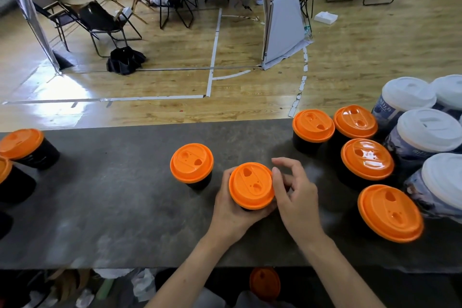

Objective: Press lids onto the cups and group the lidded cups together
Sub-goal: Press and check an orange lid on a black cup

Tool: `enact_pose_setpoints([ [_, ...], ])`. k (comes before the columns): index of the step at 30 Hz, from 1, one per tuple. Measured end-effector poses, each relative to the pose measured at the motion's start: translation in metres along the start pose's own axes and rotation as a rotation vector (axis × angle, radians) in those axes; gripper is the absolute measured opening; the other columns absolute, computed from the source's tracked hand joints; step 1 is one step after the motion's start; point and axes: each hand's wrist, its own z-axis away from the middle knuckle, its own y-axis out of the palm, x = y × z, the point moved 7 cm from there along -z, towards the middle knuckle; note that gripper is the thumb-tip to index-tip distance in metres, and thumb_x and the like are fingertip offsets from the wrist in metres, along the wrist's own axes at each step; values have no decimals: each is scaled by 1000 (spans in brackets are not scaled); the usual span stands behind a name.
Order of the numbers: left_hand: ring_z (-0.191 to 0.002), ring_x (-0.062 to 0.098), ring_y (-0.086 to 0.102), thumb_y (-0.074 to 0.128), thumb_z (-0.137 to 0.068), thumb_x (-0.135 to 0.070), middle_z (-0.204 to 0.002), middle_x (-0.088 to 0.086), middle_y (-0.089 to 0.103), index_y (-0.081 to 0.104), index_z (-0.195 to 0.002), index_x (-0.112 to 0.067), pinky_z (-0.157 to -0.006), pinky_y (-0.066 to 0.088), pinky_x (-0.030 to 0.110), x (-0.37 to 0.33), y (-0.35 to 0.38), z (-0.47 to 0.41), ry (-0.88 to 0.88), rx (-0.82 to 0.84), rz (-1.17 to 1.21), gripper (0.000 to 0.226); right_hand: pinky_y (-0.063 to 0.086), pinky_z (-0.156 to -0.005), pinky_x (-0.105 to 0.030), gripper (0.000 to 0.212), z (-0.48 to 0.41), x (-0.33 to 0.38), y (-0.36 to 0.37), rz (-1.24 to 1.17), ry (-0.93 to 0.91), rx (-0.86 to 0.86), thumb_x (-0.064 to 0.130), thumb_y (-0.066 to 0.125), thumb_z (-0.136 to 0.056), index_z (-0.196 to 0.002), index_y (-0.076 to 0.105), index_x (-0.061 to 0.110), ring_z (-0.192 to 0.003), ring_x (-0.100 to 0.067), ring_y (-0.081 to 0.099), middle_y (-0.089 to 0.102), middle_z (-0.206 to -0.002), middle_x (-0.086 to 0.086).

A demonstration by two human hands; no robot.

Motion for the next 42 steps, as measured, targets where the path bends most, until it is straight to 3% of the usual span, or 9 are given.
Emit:
enact_pose_setpoints([
  [6,-116,6,63,96,-66,-6,-119,-20,65,51,-126,-20,-96,45,14,9,-1,-4,-18,51,9,77,56,-75,-27,25,-9,-16,13,-293,343,126,41,57,-96,-107,65,21,-87,-14,73,76,-92,5],
  [14,-125,4,58,99,-61,-30,-129,-27,57,42,-142,-20,-102,43,14,1,-1,0,-14,4,40,100,57,-70,-21,17,-10,-2,4,-143,141,98,27,56,-102,-119,57,24,-81,-8,74,76,-87,7],
  [18,-120,6,62,99,-61,-34,-124,-23,62,46,-131,-24,-96,46,15,3,-2,0,-21,-30,28,89,51,-55,-21,15,-5,3,4,10,33,42,29,54,-103,-118,56,28,-61,-11,68,70,-68,7],
  [24,-115,5,63,96,-64,-16,-117,-22,64,50,-126,-18,-96,46,15,11,-2,-4,-27,18,8,78,47,-52,-18,19,-15,-10,10,-300,373,100,34,60,-98,-104,65,16,-57,-7,63,69,-65,4],
  [26,-116,5,63,97,-65,-12,-119,-21,65,51,-128,-20,-96,45,14,11,-2,-3,-22,32,1,78,51,-62,-18,22,-17,-12,12,-326,418,117,36,62,-96,-106,65,17,-70,-7,71,75,-76,5],
  [28,-120,7,62,97,-67,-13,-122,-17,65,52,-130,-22,-99,45,16,9,-2,-4,-7,30,-6,78,55,-70,-22,22,-17,-10,12,-324,388,130,34,62,-96,-111,63,18,-80,-11,74,77,-83,2],
  [32,-129,15,57,98,-66,-25,-133,-4,58,49,-136,-21,-106,45,22,3,-4,-3,31,-10,-20,86,56,-66,-20,16,-16,3,2,-176,194,95,27,60,-100,-114,58,22,-74,-10,73,76,-77,2],
  [37,-122,12,62,98,-65,-16,-124,-14,63,49,-132,-18,-100,46,18,4,-2,-1,23,-23,-26,83,54,-57,-24,15,-13,5,-2,81,-3,60,26,57,-102,-117,56,24,-62,-9,69,71,-67,4],
  [42,-120,10,62,96,-66,-12,-121,-12,66,53,-128,-23,-99,45,18,14,-2,-3,-10,14,-30,76,52,-65,-27,24,-19,-16,11,-334,421,136,38,60,-96,-109,65,18,-70,-15,68,73,-76,1],
])
